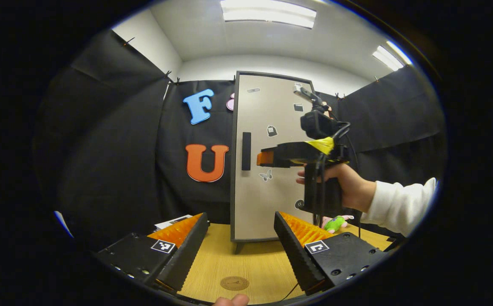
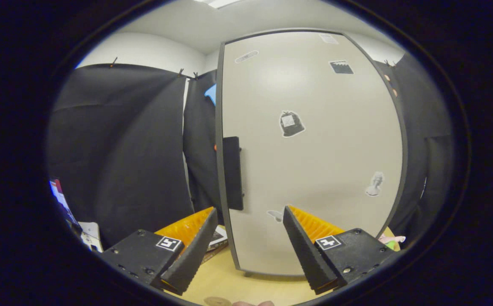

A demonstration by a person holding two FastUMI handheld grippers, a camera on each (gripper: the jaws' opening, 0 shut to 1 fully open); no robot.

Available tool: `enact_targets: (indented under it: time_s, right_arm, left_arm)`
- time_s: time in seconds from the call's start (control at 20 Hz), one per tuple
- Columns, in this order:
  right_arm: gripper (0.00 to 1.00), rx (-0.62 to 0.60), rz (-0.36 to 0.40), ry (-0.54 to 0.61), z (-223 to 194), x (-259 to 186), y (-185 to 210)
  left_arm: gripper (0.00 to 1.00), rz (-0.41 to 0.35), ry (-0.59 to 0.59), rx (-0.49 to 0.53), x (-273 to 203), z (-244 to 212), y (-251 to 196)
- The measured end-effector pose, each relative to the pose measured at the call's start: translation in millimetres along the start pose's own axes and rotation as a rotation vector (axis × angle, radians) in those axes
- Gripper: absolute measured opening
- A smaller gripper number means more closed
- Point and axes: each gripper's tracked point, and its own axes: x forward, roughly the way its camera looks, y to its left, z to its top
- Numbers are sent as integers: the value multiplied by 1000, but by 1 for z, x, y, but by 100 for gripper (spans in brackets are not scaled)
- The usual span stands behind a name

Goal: Open the cabinet door with the right hand, grasp the bottle in the cabinet with the left hand and place it on the coaster, then close the cabinet door with the right hand.

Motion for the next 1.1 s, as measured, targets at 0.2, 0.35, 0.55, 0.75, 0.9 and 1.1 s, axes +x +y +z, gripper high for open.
enact_targets:
  time_s: [0.2,0.35,0.55,0.75,0.9,1.1]
  right_arm:
    - [97,-35,-25,30,6,45,7]
    - [100,-44,-36,20,12,63,14]
    - [87,-82,-72,6,19,74,15]
    - [56,-49,-53,26,15,86,25]
    - [37,-84,-92,8,15,88,20]
    - [16,-56,-81,4,15,87,21]
  left_arm:
    - [95,14,2,7,1,1,9]
    - [95,42,6,2,2,-4,26]
    - [95,86,26,-16,5,-13,50]
    - [95,112,22,-21,5,-10,66]
    - [95,121,27,-17,4,-12,71]
    - [95,121,35,-16,2,-13,74]
